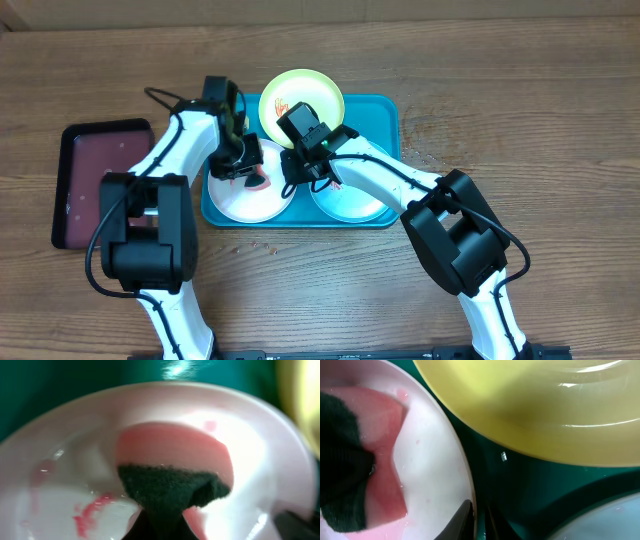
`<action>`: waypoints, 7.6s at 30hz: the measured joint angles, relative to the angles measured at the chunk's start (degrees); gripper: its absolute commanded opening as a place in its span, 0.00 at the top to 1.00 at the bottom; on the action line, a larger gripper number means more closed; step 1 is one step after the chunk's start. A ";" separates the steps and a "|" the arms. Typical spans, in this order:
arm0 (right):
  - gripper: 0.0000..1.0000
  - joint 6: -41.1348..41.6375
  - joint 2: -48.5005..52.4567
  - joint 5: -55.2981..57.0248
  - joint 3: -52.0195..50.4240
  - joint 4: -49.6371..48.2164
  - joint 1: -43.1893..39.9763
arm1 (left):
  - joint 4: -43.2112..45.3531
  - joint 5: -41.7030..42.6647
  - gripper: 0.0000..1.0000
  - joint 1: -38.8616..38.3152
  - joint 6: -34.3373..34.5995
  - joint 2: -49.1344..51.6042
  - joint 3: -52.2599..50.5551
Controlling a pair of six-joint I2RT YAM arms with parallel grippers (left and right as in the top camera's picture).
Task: Clean dirty plates on tray and stack at the side
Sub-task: 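Hold the white plate with the right gripper and scrub it with the sponge, then lift the white plate with the right gripper and set it right of the tray, then move the right gripper to the yellow plate's rim on the tray, then grip the yellow plate rim with the right gripper, bring sponge over it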
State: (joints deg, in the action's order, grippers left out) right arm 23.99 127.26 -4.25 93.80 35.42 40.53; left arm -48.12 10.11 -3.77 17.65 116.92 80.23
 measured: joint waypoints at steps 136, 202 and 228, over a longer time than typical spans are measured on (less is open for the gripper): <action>0.66 -20.87 -0.52 -7.30 6.25 21.64 -53.88 | -14.80 -3.19 0.96 32.74 14.78 -11.78 11.15; 0.73 -8.85 13.18 -6.49 23.50 9.75 -10.93 | -10.54 -0.39 0.96 14.86 5.86 -11.78 11.08; 0.94 -13.90 14.78 -2.80 23.50 5.35 -8.63 | -10.51 -0.42 0.96 7.93 5.70 -11.78 11.08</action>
State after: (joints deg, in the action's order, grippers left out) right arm 10.09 142.04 -7.05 117.30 40.77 31.90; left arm -58.63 9.69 4.16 23.35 105.14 91.31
